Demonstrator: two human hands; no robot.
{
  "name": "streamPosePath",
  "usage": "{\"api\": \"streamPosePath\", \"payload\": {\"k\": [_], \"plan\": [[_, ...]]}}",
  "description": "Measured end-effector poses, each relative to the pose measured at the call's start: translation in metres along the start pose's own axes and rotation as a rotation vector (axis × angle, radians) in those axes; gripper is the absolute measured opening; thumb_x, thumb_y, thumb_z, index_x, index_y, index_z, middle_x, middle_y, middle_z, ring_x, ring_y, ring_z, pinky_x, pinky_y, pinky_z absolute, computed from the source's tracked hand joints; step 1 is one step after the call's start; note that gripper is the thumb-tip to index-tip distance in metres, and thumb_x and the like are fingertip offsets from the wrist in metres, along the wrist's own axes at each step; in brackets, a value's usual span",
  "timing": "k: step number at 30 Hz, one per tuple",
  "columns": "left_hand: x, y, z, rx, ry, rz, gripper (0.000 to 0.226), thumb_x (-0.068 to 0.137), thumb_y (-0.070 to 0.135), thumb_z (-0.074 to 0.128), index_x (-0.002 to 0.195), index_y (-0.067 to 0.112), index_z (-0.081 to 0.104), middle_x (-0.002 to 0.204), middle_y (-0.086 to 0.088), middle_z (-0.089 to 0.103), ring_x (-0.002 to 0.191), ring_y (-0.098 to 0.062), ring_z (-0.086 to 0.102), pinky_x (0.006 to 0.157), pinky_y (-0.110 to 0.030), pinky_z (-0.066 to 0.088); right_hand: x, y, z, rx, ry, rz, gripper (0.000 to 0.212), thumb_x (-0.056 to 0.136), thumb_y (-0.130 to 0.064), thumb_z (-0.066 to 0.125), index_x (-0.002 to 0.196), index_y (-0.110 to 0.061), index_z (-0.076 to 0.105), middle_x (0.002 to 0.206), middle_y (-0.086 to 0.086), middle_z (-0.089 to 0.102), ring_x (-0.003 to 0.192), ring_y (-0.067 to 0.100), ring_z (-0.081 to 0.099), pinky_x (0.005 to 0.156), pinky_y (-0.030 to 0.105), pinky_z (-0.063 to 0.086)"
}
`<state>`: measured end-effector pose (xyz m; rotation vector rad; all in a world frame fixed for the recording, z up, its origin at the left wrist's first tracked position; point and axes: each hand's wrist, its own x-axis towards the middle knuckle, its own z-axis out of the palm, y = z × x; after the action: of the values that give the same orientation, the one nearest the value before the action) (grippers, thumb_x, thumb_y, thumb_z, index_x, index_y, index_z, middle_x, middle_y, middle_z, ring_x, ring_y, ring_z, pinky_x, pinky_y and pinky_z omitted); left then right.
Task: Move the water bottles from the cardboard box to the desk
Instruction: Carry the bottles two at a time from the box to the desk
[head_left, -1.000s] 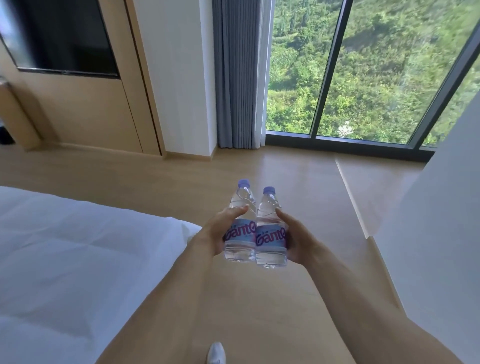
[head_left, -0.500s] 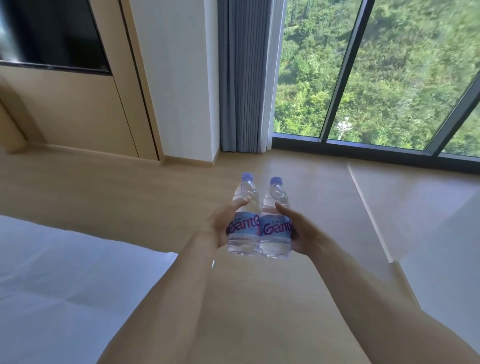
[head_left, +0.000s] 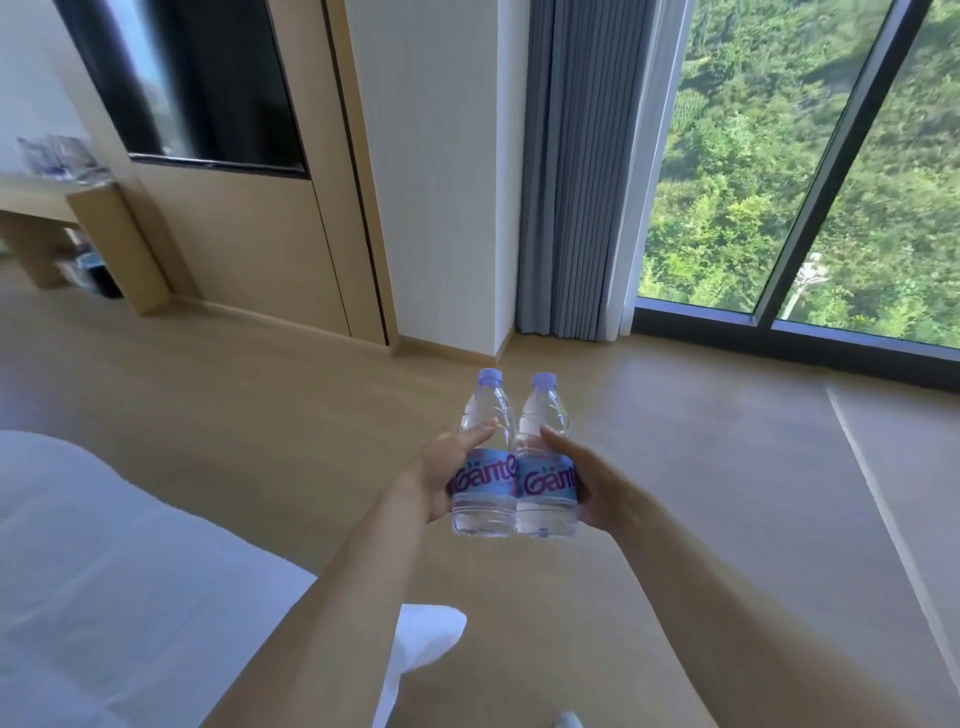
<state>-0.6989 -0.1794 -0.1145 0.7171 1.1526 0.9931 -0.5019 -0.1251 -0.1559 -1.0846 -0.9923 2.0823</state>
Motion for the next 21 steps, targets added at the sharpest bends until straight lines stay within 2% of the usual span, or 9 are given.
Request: {"api": "streamPosePath", "payload": {"k": [5, 8, 11, 13, 16, 19, 21], "plan": [[0.072, 0.046, -0.002, -0.028, 0.149, 0.015, 0.041, 0.095, 0.03, 0.069, 0.127, 0.006, 0.058, 0.119, -0.032, 0.067, 0.094, -0.042, 0.071, 0.08, -0.053, 0.061, 0.084, -0.063, -0.018, -0.024, -0.065, 0.059, 0.069, 0.078, -0.046, 0.078, 0.133, -0.006, 0.062, 0.12, 0.023, 0.07, 0.098, 0.035, 0.071, 0.079, 0.043, 0.059], [0.108, 0.068, 0.001, -0.092, 0.193, 0.048, 0.035, 0.093, 0.028, 0.07, 0.12, 0.008, 0.06, 0.105, -0.024, 0.069, 0.087, -0.039, 0.071, 0.078, -0.051, 0.061, 0.127, -0.098, -0.029, -0.073, -0.075, 0.061, 0.08, 0.07, -0.047, 0.084, 0.134, -0.004, 0.06, 0.121, 0.024, 0.069, 0.101, 0.036, 0.071, 0.079, 0.043, 0.059], [0.135, 0.086, -0.004, -0.136, 0.269, 0.061, 0.048, 0.094, 0.026, 0.07, 0.134, 0.005, 0.052, 0.112, -0.023, 0.065, 0.095, -0.039, 0.067, 0.09, -0.057, 0.056, 0.164, -0.124, -0.029, -0.119, -0.119, 0.093, 0.085, 0.067, -0.046, 0.086, 0.136, -0.005, 0.057, 0.119, 0.024, 0.07, 0.099, 0.036, 0.072, 0.076, 0.043, 0.06], [0.151, 0.097, -0.012, -0.133, 0.289, 0.075, 0.051, 0.096, 0.026, 0.067, 0.139, 0.004, 0.05, 0.113, -0.023, 0.065, 0.098, -0.04, 0.065, 0.094, -0.06, 0.053, 0.189, -0.135, -0.024, -0.139, -0.15, 0.111, 0.083, 0.069, -0.046, 0.085, 0.137, -0.006, 0.056, 0.12, 0.024, 0.07, 0.103, 0.037, 0.071, 0.077, 0.043, 0.06], [0.17, 0.111, -0.029, -0.151, 0.338, 0.081, 0.051, 0.097, 0.026, 0.066, 0.14, 0.005, 0.049, 0.116, -0.024, 0.066, 0.094, -0.04, 0.067, 0.089, -0.057, 0.056, 0.227, -0.146, -0.013, -0.155, -0.166, 0.14, 0.079, 0.074, -0.044, 0.08, 0.138, -0.005, 0.055, 0.123, 0.025, 0.068, 0.114, 0.042, 0.066, 0.083, 0.045, 0.059], [0.195, 0.122, -0.058, -0.167, 0.372, 0.091, 0.053, 0.096, 0.026, 0.067, 0.141, 0.007, 0.046, 0.131, -0.029, 0.061, 0.099, -0.041, 0.067, 0.095, -0.06, 0.053, 0.268, -0.154, 0.004, -0.195, -0.164, 0.187, 0.069, 0.084, -0.041, 0.074, 0.137, -0.001, 0.056, 0.123, 0.026, 0.068, 0.111, 0.04, 0.066, 0.086, 0.045, 0.057], [0.215, 0.132, -0.082, -0.179, 0.401, 0.103, 0.053, 0.097, 0.025, 0.067, 0.141, 0.007, 0.044, 0.13, -0.028, 0.062, 0.097, -0.04, 0.068, 0.091, -0.057, 0.055, 0.301, -0.161, 0.017, -0.211, -0.171, 0.196, 0.065, 0.088, -0.039, 0.072, 0.137, 0.0, 0.056, 0.123, 0.026, 0.068, 0.109, 0.039, 0.067, 0.088, 0.045, 0.057]]}}
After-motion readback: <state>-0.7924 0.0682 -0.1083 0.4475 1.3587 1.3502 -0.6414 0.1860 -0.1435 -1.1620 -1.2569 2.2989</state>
